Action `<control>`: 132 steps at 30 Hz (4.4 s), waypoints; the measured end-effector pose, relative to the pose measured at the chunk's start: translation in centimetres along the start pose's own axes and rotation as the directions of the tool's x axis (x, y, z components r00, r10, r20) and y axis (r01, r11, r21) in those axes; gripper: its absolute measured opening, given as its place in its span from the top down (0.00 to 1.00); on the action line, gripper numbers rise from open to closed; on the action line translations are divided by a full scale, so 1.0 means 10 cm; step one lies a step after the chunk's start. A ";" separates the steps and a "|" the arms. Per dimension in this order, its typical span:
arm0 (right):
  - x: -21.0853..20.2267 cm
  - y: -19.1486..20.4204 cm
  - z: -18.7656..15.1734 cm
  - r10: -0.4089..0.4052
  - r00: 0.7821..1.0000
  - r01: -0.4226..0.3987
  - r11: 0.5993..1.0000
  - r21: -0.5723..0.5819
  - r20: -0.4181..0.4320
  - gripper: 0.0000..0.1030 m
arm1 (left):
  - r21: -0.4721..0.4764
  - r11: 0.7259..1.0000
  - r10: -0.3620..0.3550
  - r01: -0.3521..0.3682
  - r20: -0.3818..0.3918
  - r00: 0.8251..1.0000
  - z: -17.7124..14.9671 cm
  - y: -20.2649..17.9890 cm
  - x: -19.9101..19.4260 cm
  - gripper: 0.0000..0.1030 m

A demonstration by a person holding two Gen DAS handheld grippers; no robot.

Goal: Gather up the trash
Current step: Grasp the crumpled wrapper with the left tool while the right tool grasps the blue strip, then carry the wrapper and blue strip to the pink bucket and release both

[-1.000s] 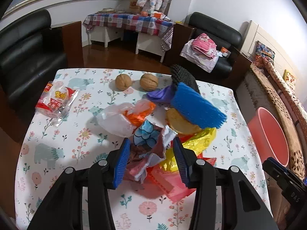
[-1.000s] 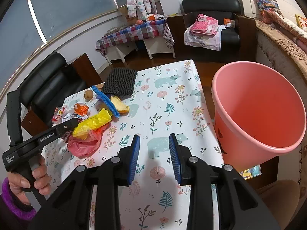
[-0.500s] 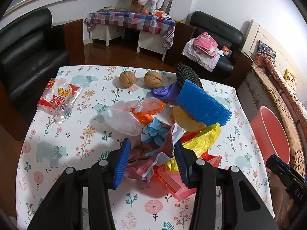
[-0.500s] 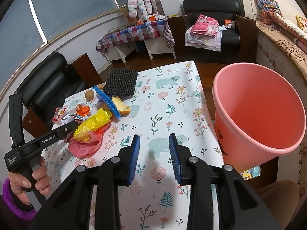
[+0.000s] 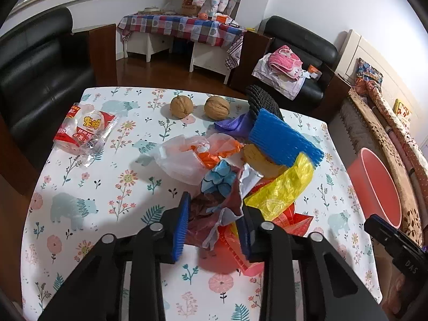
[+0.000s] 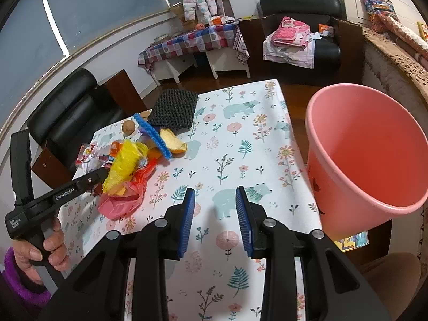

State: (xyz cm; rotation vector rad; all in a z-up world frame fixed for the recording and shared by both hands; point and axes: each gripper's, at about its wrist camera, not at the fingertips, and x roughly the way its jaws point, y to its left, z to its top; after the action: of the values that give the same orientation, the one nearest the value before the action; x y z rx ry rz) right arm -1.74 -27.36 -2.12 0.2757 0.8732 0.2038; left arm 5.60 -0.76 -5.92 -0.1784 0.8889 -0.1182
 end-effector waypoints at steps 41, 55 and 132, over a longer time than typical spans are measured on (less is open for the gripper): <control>0.82 0.60 0.65 0.129 0.989 -0.139 0.979 -0.148 -0.071 0.90 | -0.060 0.991 -0.118 0.120 0.040 0.992 -0.22 0.56 -0.54 0.88; 0.05 0.18 0.55 0.163 0.984 -0.161 0.986 -0.034 0.068 0.94 | -0.024 0.992 -0.123 0.125 0.087 0.989 -0.18 0.38 -0.80 0.88; -0.83 -1.71 0.09 -0.240 0.952 0.163 0.922 0.353 0.188 0.72 | 0.326 0.838 -0.427 0.437 -0.105 0.898 0.07 -3.00 0.04 0.52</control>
State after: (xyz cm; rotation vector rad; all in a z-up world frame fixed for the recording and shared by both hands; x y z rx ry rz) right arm -5.21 -46.03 -1.02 0.5120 0.6978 -0.1715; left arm 5.56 -30.11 0.32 -0.0484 0.8299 -0.6988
